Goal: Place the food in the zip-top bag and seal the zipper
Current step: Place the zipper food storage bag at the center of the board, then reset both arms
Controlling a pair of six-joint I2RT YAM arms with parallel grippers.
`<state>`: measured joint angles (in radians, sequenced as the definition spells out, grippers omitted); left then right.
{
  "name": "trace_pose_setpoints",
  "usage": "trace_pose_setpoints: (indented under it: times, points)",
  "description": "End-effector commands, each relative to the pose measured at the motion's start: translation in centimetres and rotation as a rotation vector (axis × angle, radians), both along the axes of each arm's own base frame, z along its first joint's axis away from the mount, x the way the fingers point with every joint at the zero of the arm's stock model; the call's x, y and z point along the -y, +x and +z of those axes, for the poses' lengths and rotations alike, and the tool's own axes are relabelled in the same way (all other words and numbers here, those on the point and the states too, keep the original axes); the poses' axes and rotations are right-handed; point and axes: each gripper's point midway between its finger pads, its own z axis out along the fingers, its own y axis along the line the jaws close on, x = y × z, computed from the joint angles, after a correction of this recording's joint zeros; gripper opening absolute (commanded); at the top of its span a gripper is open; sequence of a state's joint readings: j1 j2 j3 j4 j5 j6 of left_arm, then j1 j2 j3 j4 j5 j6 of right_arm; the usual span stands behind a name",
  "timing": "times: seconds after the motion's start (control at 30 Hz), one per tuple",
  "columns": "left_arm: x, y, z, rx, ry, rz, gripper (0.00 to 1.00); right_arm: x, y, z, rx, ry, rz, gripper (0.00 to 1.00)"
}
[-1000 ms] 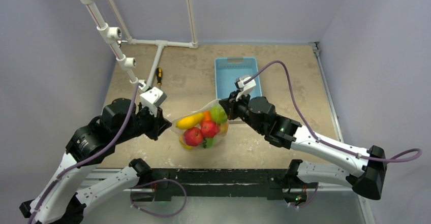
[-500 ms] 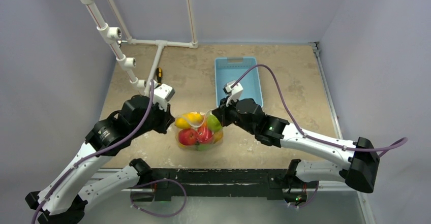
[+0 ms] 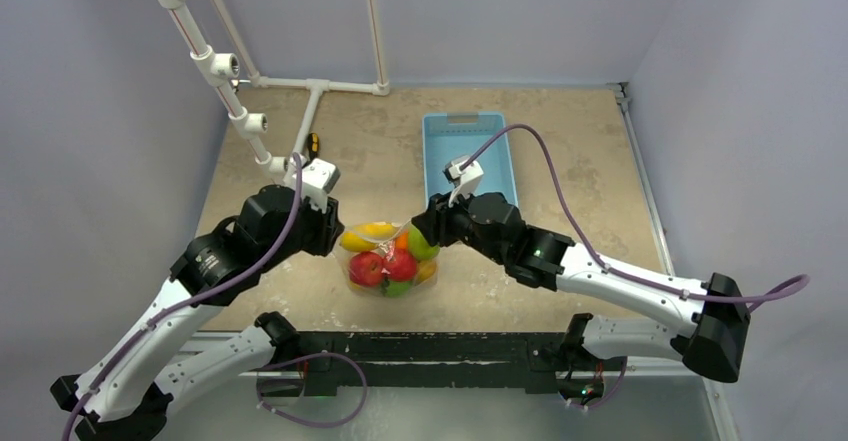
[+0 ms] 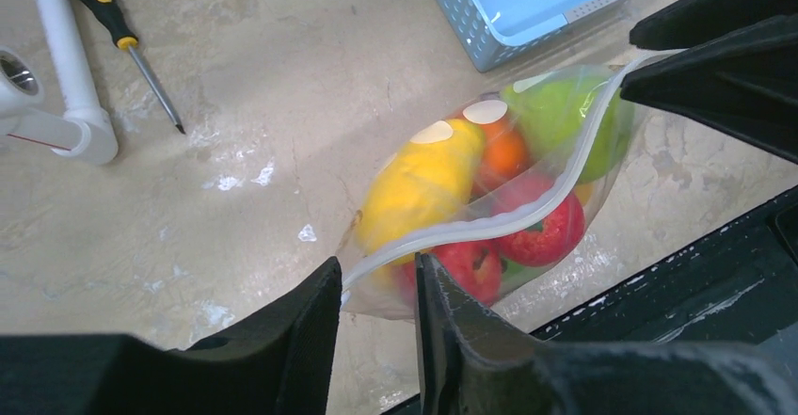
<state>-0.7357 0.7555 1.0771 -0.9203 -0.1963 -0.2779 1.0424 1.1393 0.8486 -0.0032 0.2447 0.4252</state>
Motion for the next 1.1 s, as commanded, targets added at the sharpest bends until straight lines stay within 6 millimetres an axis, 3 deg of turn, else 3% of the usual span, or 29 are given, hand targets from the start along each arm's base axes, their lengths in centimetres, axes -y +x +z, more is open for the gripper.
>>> trace_pose_setpoints:
  times: [0.0,0.4,0.53,0.6,0.7,0.83,0.93,1.07]
  points:
    - [-0.3,0.8,2.7,0.098,-0.056,0.041,0.36,0.5,0.8,5.8,0.099,0.095,-0.05,0.46]
    - [-1.0,0.7,8.2,0.248,-0.169,0.058,0.45,3.1,1.7,12.8,0.218,0.21,-0.161,0.6]
    - [-1.4,1.4,9.9,0.284,-0.176,0.098,0.68,4.5,1.3,17.3,0.295,0.288,-0.177,0.74]
    - [-1.7,2.0,10.7,0.301,-0.177,0.136,0.86,5.2,0.9,19.7,0.346,0.327,-0.17,0.97]
    - [-1.5,2.9,11.7,0.317,-0.185,0.168,0.92,6.7,0.4,23.1,0.406,0.397,-0.193,0.99]
    - [-0.9,3.4,13.2,0.336,-0.209,0.159,0.96,8.8,0.3,25.9,0.419,0.467,-0.263,0.99]
    - [-0.6,3.5,14.4,0.354,-0.225,0.149,0.98,10.3,0.4,27.5,0.432,0.508,-0.316,0.99]
    - [-0.8,3.7,15.9,0.382,-0.241,0.166,0.99,11.7,0.3,28.2,0.438,0.535,-0.356,0.99]
